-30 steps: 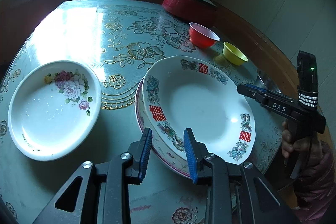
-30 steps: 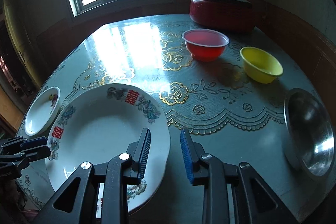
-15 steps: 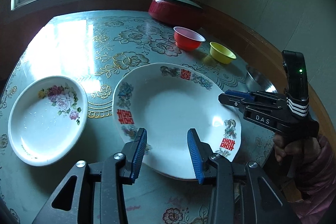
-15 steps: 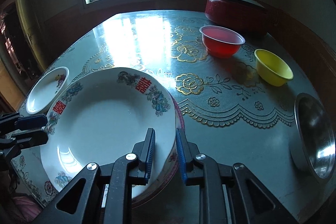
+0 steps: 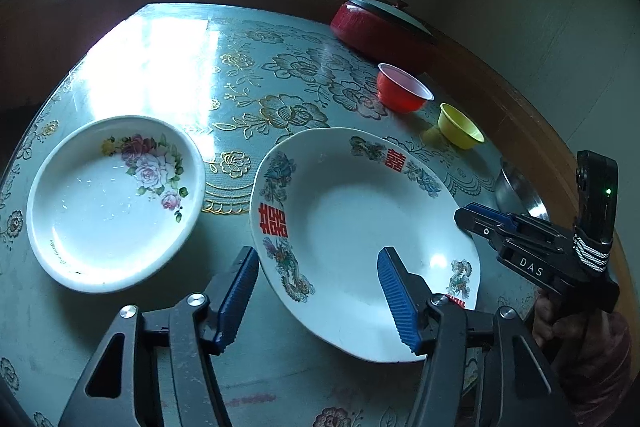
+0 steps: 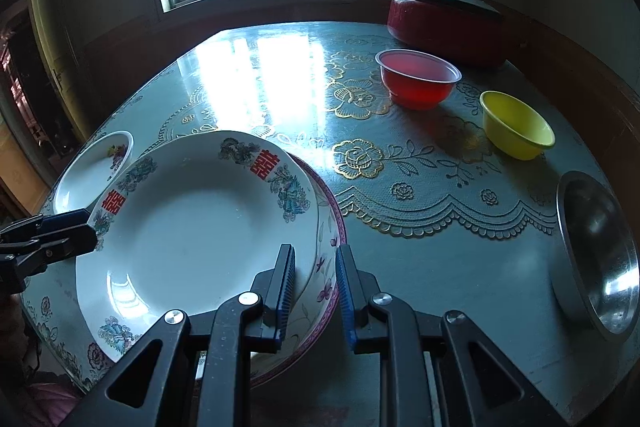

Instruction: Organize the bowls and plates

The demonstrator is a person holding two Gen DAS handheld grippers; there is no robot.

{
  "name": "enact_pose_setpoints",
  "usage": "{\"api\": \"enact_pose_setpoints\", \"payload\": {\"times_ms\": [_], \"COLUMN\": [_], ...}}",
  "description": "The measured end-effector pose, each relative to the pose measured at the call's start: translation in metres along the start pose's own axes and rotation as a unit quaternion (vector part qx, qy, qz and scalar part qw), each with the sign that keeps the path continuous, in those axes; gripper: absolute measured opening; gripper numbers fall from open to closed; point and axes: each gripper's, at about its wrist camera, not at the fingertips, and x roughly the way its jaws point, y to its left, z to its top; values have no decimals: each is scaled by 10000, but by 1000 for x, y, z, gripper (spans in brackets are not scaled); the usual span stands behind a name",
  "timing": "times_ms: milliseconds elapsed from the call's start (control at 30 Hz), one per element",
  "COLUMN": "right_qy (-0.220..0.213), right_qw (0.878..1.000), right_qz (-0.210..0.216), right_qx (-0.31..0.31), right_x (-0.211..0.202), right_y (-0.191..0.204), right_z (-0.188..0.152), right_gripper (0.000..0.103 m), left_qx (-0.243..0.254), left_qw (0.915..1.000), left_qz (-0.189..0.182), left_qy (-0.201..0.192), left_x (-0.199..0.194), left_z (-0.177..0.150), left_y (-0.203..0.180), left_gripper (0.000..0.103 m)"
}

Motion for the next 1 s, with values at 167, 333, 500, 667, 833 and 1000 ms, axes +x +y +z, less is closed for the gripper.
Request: {"api": "enact_pose_setpoints", "payload": {"times_ms": [167,333,500,667,833,1000], "right_qy": [8,-12,-11,84,-29,-193], "right_qw": [9998,9996,9991,9991,9996,9992], "right_qz": [-98,29,125,272,274,272], "right_qx": [-170,-280,-406,-322,-10,225], "right_x": [1,-3,-6,-5,-9,-16], "right_y": [3,-1,-1,-3,-4,-5], "right_z": [-4,-6,-8,-8,-15,-19], "right_gripper": [23,20,21,26,26,26], "left_qx": [278,142,167,41,-48,-42], "left_qw": [9996,9999,9998,9999,9992,9984], "left_qz": [-10,-12,84,157,401,570], "left_qy": [8,25,5,-30,26,1], "left_x": [0,0,-1,-1,2,-5], "left_z": [-4,-6,-10,-13,-23,-29], "left_y": [-14,-13,-19,-20,-21,-19], "left_gripper": [61,62,63,63,64,64]}}
